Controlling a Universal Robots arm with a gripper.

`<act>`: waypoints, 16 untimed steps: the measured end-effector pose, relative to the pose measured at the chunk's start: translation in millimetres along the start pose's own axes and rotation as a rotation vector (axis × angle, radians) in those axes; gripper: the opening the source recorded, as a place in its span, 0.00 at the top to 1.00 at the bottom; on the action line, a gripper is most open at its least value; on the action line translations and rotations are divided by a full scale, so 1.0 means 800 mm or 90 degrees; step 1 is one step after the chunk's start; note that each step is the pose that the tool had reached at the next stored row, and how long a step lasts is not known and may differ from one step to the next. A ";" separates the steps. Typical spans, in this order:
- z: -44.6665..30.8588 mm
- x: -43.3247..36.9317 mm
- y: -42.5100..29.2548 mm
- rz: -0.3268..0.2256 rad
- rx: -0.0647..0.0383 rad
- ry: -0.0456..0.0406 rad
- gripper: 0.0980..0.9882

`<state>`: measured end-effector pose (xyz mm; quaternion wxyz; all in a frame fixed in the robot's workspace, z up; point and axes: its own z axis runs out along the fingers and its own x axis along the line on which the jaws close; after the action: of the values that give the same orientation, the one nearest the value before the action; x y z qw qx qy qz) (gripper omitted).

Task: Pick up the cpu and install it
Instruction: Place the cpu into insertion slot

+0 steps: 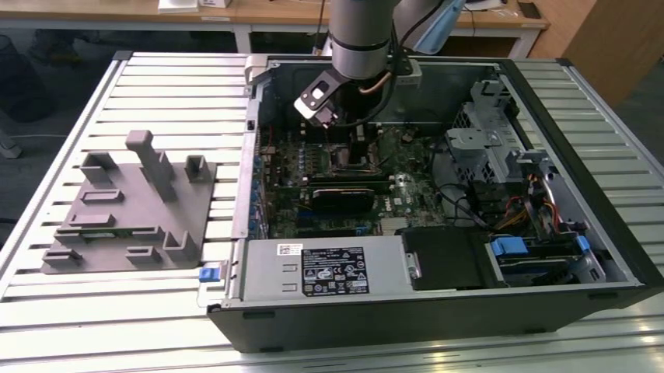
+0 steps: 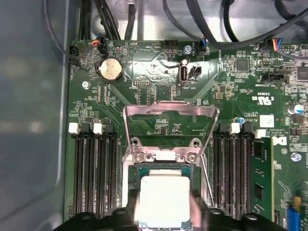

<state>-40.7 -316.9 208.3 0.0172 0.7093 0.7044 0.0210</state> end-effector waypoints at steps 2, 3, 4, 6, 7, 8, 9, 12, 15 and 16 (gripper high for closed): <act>-0.0032 0.000 0.0004 0.000 0.001 0.0000 0.58; -0.0046 0.000 0.0005 0.000 0.001 0.0000 0.64; -0.0058 0.000 0.0005 0.000 0.001 -0.0001 0.64; -0.0077 0.000 0.0006 0.000 0.002 0.0000 0.77; -0.0086 0.000 0.0007 0.000 0.002 0.0000 0.77; -0.0094 0.000 0.0007 0.000 0.002 0.0000 0.84; -0.0102 0.000 0.0008 0.000 0.002 0.0000 0.90; -0.0118 0.000 0.0009 0.000 0.002 0.0000 0.99; -0.0126 0.000 0.0009 0.000 0.002 0.0000 0.99; -0.0128 0.000 0.0010 0.000 0.002 0.0000 0.99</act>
<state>-40.4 -316.9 218.6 0.0162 0.7094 0.7043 0.0201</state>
